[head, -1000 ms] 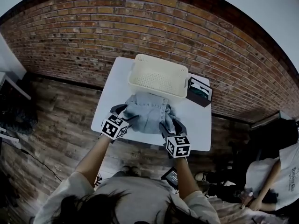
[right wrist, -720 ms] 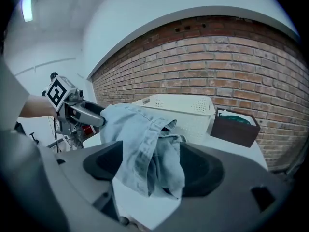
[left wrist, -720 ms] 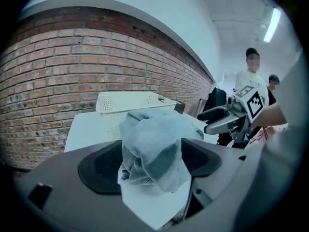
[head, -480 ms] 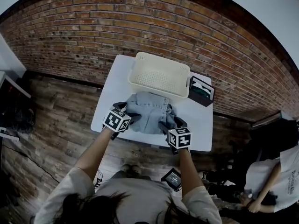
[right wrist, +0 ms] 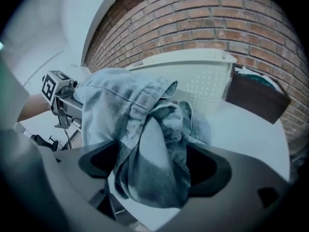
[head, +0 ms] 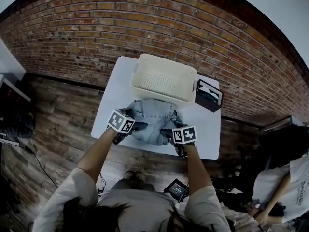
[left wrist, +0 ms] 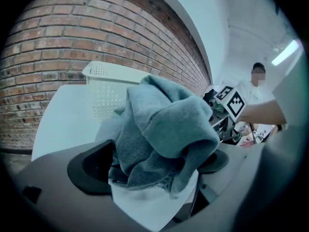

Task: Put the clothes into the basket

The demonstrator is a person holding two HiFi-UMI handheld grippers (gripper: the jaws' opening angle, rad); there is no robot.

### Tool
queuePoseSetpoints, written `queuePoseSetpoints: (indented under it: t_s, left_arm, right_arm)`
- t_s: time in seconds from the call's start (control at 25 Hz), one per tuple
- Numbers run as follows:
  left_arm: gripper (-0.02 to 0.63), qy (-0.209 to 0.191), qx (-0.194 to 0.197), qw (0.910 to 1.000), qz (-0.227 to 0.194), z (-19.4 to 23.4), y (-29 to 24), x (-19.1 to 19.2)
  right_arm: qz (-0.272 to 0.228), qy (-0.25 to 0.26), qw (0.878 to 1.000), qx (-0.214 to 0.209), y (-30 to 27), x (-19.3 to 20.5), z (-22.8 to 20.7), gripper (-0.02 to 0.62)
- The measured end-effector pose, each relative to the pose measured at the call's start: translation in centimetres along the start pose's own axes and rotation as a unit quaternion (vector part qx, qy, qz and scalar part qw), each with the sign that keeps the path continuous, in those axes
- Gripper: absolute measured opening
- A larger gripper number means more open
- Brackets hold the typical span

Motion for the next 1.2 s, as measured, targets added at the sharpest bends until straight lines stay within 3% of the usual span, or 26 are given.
queuePoseSetpoints:
  t_s: [0.2, 0.44, 0.6, 0.72, 0.8, 0.92, 1.2]
  left_arm:
    - [0.523, 0.008, 0.029, 0.9986, 0.043, 0.2, -1.9, 1.1]
    - [0.531, 0.024, 0.045, 0.9978, 0.043, 0.0, -3.3, 2.2]
    - [0.528, 0.031, 0.048, 0.9977, 0.036, 0.0, -3.7, 2.6]
    - [0.522, 0.030, 0.046, 0.9981, 0.027, 0.0, -3.7, 2.6]
    - [0.499, 0.032, 0.052, 0.9980, 0.019, -0.2, -3.6, 2.6]
    - [0.413, 0.030, 0.062, 0.9975, 0.015, -1.0, -3.5, 2.5]
    - [0.308, 0.001, 0.069, 0.9975, -0.013, -2.8, -2.4, 1.5]
  right_arm:
    - [0.023, -0.034, 0.999, -0.021, -1.5, 1.1, 0.0, 0.431]
    - [0.035, -0.058, 0.997, -0.041, -2.4, 1.8, 0.0, 0.414]
    - [0.035, -0.061, 0.995, -0.065, -2.9, 1.9, 1.0, 0.313]
    - [0.031, -0.056, 0.996, -0.068, -3.0, 1.8, 1.4, 0.271]
    - [0.029, -0.049, 0.996, -0.068, -3.0, 1.8, 1.8, 0.234]
    - [0.008, -0.025, 0.998, -0.060, -2.7, 1.8, 2.2, 0.198]
    - [-0.053, -0.002, 0.998, -0.046, -1.3, 1.3, 3.2, 0.162]
Point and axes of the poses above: the fingertips, and each gripper's own axes: y backward along the fingers, z to its left, x out of its underside, the point moved 4 cm from there along y, backward along the fingers, and after that the axes turned 13 degrees about -z, right-handed, at the moved point
